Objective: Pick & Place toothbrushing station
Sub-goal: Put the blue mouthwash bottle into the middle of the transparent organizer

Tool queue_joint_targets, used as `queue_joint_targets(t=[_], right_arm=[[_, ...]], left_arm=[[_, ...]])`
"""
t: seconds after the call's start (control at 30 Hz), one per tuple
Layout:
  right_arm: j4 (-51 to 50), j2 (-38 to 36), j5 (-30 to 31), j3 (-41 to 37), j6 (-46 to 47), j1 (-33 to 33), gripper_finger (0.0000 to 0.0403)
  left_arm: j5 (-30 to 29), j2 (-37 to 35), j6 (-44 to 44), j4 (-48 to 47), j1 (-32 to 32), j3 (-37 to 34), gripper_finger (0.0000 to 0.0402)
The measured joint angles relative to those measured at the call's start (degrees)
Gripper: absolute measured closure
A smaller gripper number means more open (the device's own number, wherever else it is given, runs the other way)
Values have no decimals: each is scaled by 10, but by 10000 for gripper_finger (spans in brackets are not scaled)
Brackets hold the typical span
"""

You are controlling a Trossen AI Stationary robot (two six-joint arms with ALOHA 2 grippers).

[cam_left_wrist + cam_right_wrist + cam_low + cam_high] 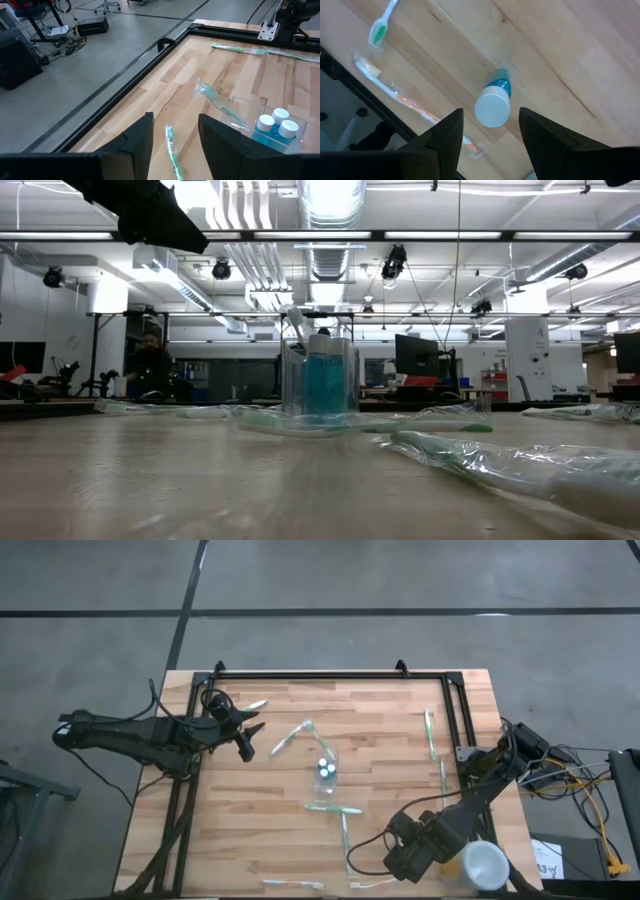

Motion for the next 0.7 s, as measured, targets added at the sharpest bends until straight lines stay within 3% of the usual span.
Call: queue_joint_targets(t=[0.23, 0.7], right_arm=[[15, 0, 0, -16, 0, 0, 218], [25, 1, 15, -21, -2, 0, 259]], left_arm=[[0, 0, 0, 0, 0, 0, 241], [0, 0, 0, 0, 0, 0, 241]])
